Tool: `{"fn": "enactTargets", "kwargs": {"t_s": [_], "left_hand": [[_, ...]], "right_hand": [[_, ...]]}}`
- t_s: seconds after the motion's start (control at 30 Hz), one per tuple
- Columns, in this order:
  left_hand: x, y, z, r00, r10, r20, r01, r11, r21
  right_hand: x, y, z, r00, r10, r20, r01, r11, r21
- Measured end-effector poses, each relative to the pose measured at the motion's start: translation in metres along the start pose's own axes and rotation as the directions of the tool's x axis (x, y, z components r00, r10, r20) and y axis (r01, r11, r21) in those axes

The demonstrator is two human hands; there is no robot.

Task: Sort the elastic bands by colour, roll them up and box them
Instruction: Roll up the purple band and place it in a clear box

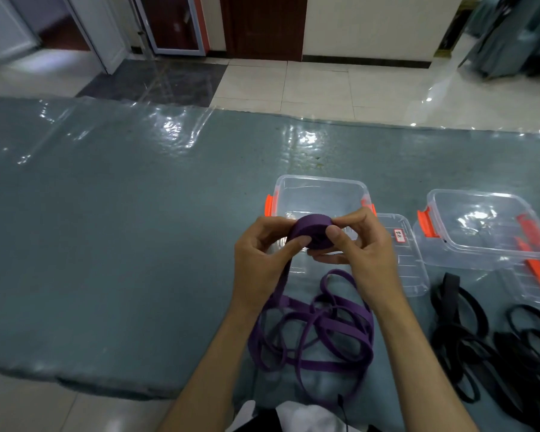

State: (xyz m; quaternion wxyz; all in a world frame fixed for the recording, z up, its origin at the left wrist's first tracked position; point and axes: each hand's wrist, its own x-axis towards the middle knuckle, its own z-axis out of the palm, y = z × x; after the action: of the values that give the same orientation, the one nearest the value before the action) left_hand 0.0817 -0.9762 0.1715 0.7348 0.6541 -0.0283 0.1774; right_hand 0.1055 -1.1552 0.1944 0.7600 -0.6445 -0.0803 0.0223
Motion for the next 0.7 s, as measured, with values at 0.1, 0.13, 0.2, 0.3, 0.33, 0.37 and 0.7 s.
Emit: {"fn": "enactTargets", "kwargs": {"t_s": [0.1, 0.13, 0.2, 0.3, 0.33, 0.37, 0.7], "left_hand": [[0.004, 0.000, -0.007, 0.999, -0.011, 0.031, 0.012, 0.999, -0.039], [0.005, 0.001, -0.008, 0.999, -0.019, 0.048, 0.021, 0.999, -0.049], [0.004, 0.003, -0.010, 0.997, -0.011, 0.072, 0.012, 1.000, -0.018], [0.005, 0.007, -0.010, 0.994, 0.016, 0.105, -0.020, 0.999, 0.029], [0.006, 0.007, -0.009, 0.994, 0.010, 0.108, -0.013, 1.000, 0.022], [0.006, 0.008, -0.008, 0.994, -0.003, 0.106, 0.002, 1.000, 0.009], [0.000, -0.002, -0.006, 0.996, -0.042, 0.077, 0.052, 0.990, -0.134]], "right_hand": [[-0.004, 0.005, 0.005, 0.999, 0.004, 0.039, -0.007, 0.998, 0.067], [-0.005, 0.007, 0.004, 0.998, 0.029, 0.058, -0.032, 0.998, 0.060], [-0.004, 0.006, -0.003, 0.991, 0.082, 0.105, -0.081, 0.997, -0.022], [-0.001, 0.000, -0.018, 0.982, 0.122, 0.145, -0.098, 0.981, -0.165], [0.000, -0.003, -0.020, 0.982, 0.119, 0.145, -0.095, 0.982, -0.164], [0.000, -0.005, -0.021, 0.984, 0.113, 0.136, -0.093, 0.985, -0.147], [-0.007, 0.001, -0.005, 0.988, 0.109, 0.110, -0.112, 0.994, 0.019]]}}
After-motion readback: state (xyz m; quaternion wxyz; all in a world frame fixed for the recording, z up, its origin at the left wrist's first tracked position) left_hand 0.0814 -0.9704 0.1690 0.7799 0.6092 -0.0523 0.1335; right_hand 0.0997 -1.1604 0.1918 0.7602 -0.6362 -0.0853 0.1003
